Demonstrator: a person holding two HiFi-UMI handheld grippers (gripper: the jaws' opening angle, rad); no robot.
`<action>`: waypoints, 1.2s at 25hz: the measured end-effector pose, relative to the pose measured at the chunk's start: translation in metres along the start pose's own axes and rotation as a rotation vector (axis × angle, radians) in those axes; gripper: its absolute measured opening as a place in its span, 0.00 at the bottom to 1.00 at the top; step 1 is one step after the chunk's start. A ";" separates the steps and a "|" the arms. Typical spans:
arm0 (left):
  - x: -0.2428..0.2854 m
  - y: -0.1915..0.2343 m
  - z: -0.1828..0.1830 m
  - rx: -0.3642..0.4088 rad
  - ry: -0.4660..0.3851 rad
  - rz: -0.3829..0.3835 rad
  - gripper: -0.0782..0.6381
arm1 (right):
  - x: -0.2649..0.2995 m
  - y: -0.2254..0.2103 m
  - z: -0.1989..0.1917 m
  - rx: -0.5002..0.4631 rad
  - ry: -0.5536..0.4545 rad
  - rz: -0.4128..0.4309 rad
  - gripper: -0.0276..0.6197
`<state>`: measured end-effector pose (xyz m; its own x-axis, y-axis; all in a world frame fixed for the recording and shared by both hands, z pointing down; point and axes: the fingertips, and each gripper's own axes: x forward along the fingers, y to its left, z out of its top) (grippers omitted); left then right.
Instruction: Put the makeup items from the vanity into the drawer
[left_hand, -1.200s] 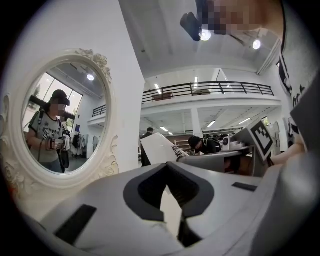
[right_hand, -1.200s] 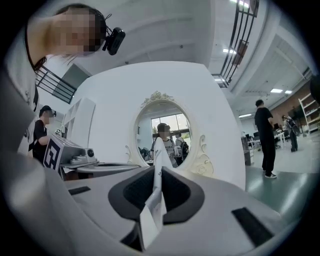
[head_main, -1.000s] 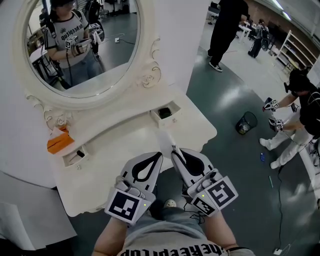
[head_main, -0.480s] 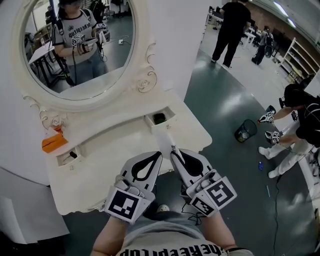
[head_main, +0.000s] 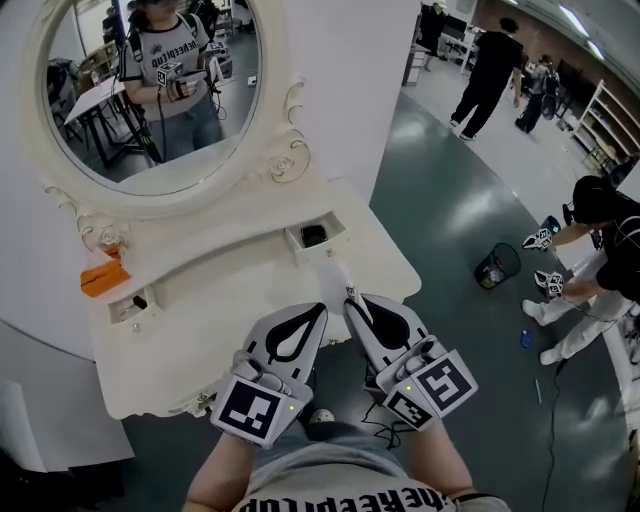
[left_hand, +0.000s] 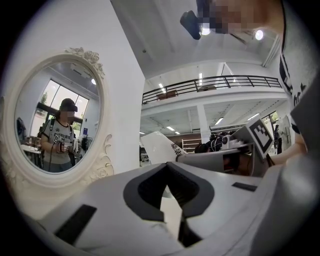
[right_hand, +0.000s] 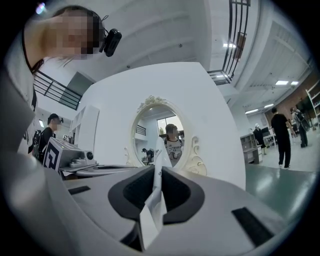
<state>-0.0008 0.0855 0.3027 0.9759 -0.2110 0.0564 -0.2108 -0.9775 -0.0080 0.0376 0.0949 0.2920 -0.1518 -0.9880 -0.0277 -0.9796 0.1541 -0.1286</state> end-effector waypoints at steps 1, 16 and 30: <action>0.000 0.001 -0.001 0.000 0.005 0.003 0.13 | 0.001 -0.001 0.000 0.003 -0.002 0.002 0.13; 0.013 0.042 -0.003 -0.015 0.014 -0.020 0.13 | 0.039 -0.011 -0.006 0.026 0.010 -0.037 0.13; 0.031 0.100 -0.009 -0.024 0.009 -0.107 0.13 | 0.089 -0.026 -0.014 0.025 0.019 -0.141 0.13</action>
<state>0.0079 -0.0186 0.3126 0.9923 -0.1056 0.0646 -0.1073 -0.9940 0.0226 0.0474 0.0027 0.3068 -0.0155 -0.9998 0.0111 -0.9878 0.0136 -0.1549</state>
